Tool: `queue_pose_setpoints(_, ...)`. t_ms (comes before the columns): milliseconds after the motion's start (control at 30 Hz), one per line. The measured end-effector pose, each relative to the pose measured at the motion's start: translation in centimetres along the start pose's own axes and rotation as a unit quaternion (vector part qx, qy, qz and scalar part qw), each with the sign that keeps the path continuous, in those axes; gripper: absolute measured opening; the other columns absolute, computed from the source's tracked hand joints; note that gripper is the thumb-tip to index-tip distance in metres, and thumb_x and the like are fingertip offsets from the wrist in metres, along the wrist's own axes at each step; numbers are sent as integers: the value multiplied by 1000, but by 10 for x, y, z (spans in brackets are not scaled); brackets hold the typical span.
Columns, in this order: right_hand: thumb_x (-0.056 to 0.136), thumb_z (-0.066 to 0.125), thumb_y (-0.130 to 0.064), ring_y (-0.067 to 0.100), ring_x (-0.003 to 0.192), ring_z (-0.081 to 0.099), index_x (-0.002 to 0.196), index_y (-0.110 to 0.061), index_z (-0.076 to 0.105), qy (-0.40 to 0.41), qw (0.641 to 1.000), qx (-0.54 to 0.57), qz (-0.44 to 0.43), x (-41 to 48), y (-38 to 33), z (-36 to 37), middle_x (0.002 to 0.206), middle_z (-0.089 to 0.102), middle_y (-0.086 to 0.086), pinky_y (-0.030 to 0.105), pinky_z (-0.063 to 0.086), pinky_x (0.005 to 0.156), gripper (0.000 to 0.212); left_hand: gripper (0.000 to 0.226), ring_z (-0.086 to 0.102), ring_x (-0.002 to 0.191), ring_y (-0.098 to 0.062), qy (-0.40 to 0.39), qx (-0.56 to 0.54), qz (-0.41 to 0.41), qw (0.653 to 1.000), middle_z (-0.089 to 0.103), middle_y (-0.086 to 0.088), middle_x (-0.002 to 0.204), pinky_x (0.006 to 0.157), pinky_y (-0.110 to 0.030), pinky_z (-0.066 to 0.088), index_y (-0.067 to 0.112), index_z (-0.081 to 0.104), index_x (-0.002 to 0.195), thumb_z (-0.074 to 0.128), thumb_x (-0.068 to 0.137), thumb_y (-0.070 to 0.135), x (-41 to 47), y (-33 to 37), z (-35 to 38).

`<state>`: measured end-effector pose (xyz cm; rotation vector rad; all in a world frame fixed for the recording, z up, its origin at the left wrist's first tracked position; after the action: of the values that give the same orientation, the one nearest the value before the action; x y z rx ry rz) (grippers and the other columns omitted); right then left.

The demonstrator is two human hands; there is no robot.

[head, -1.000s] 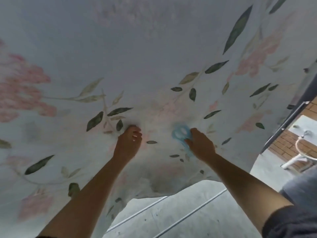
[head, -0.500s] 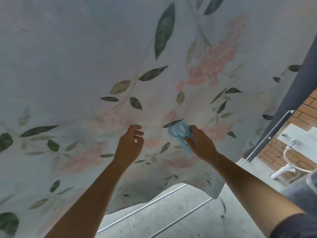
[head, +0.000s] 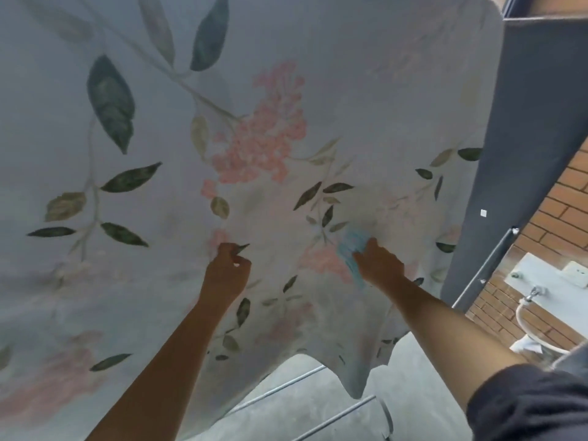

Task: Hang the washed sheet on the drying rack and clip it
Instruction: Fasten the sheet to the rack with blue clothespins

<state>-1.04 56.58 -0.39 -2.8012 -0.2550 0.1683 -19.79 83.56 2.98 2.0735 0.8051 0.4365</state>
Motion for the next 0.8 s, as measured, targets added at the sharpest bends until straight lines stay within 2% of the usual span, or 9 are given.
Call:
queue_pose_setpoints(200, 92, 23, -61, 26, 99, 57, 130, -15, 44, 140, 916, 18, -374, -33, -59, -33, 112, 59, 6, 39, 53, 71, 63, 25, 65, 75, -10, 79, -168, 261, 947, 68, 2, 84, 70, -17, 51, 14, 58, 98, 45, 82, 1, -18, 79, 22)
queue_pose_setpoints(267, 92, 20, -62, 28, 93, 60, 127, -13, 47, 200, 918, 24, -342, -19, -51, -50, 107, 60, 8, 38, 54, 66, 66, 21, 65, 78, -22, 139, -160, 201, 956, 68, -6, 86, 71, -27, 50, 16, 56, 94, 44, 81, 5, 3, 68, 19)
queue_pose_setpoints(300, 94, 22, -60, 30, 95, 60, 126, -12, 46, 189, 951, 44, -243, 2, -31, -56, 109, 60, 10, 39, 52, 72, 63, 17, 63, 82, -29, 149, -123, 139, 971, 67, -9, 89, 72, -31, 47, 15, 55, 93, 46, 83, 6, 17, 57, 21)
queue_pose_setpoints(367, 97, 32, -51, 34, 108, 57, 129, -11, 41, 73, 995, 66, -7, 37, 19, -45, 120, 58, 14, 40, 44, 88, 51, 13, 60, 87, -35, 139, -52, 44, 988, 66, -13, 95, 75, -34, 45, 12, 57, 95, 48, 88, 7, 35, 39, 30)
queue_pose_setpoints(400, 98, 34, -48, 34, 111, 57, 128, -11, 39, 45, 997, 49, 26, 41, 31, -38, 121, 58, 15, 39, 42, 90, 48, 14, 61, 87, -34, 123, -68, 53, 989, 66, -12, 94, 76, -35, 47, 13, 58, 93, 49, 87, 5, 36, 41, 33)
queue_pose_setpoints(500, 97, 37, -48, 28, 94, 61, 117, -13, 42, 74, 989, 38, -119, 43, 7, -37, 103, 61, 7, 35, 44, 79, 41, 29, 64, 75, -19, 32, -154, 154, 975, 68, -1, 81, 71, -27, 52, 22, 57, 84, 49, 84, -6, 37, 67, 56)
queue_pose_setpoints(567, 97, 40, -47, 23, 85, 59, 116, -14, 42, 44, 981, 57, -181, 37, -12, -31, 94, 57, 2, 33, 44, 72, 38, 32, 63, 71, -16, -71, -174, 131, 973, 66, 1, 77, 65, -23, 49, 21, 58, 81, 50, 84, -11, 44, 77, 85)
queue_pose_setpoints(667, 96, 47, -41, 23, 84, 58, 114, -15, 41, -23, 970, 186, -155, 40, -12, -23, 93, 56, 3, 35, 44, 75, 32, 15, 62, 84, -19, -251, -159, 23, 955, 64, 2, 89, 68, -27, 46, 13, 57, 103, 57, 90, 5, 42, 83, 144)
queue_pose_setpoints(800, 97, 49, -34, 16, 85, 59, 112, -18, 39, -81, 929, 335, -136, 38, -1, -24, 94, 59, 1, 31, 47, 82, 24, 27, 58, 98, -15, -330, -213, 0, 919, 60, 2, 106, 76, -28, 48, 14, 50, 121, 55, 94, 15, 29, 106, 188)
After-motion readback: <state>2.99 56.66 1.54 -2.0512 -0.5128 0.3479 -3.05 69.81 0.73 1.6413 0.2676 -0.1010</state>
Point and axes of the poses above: each hand's wrist, its own x-axis towards the middle knuckle, its own z-axis out of the palm, y = z × x, the point moved 7 cm from there along x, towards the middle knuckle
